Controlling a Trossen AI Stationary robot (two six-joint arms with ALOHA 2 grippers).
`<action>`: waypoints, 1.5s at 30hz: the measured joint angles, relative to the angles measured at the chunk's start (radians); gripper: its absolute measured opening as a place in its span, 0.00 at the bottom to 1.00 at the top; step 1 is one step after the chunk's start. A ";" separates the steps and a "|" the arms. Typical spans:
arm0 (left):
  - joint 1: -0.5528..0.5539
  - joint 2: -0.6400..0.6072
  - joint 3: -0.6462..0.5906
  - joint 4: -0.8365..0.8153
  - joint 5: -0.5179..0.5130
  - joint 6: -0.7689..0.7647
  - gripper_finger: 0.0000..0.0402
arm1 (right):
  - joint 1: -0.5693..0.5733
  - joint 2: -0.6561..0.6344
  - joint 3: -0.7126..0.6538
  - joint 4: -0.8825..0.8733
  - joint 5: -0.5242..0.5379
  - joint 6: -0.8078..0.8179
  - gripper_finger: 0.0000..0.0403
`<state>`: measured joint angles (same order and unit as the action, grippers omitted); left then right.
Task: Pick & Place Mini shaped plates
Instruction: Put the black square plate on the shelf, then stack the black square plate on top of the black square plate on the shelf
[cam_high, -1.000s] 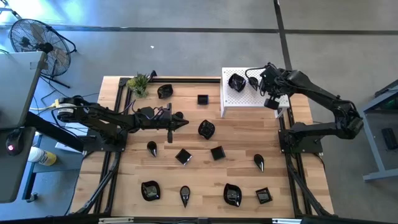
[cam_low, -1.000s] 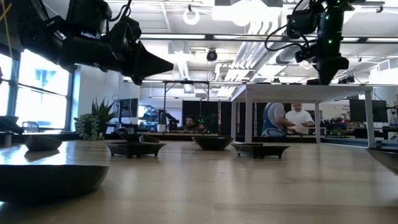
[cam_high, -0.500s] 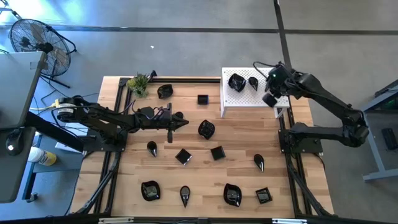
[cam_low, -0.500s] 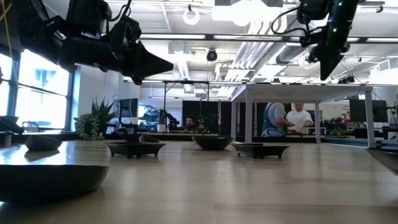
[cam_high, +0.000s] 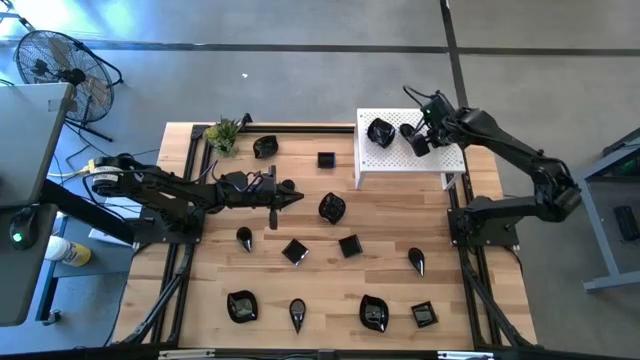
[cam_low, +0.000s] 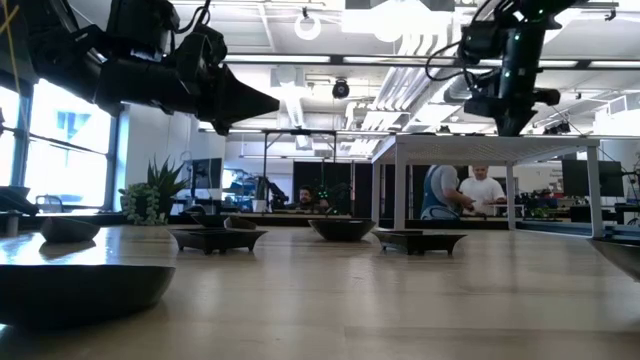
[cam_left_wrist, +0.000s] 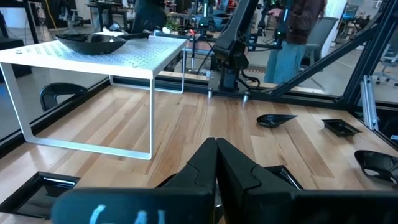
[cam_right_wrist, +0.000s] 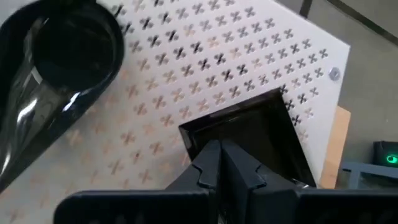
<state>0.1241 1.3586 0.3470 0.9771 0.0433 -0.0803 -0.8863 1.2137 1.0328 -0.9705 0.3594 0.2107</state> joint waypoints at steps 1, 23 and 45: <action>0.000 0.000 0.000 0.000 0.000 0.000 0.00 | 0.000 0.000 0.000 0.010 0.001 -0.004 0.00; 0.000 0.000 0.000 0.000 0.002 -0.003 0.00 | 0.006 -0.042 0.078 -0.009 -0.078 -0.055 0.00; 0.000 0.000 0.000 0.025 -0.002 0.010 0.00 | 0.768 -0.466 -0.405 0.489 -0.070 0.157 0.00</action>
<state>0.1242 1.3586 0.3470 1.0023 0.0418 -0.0705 -0.1183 0.7476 0.6281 -0.4814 0.2893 0.3675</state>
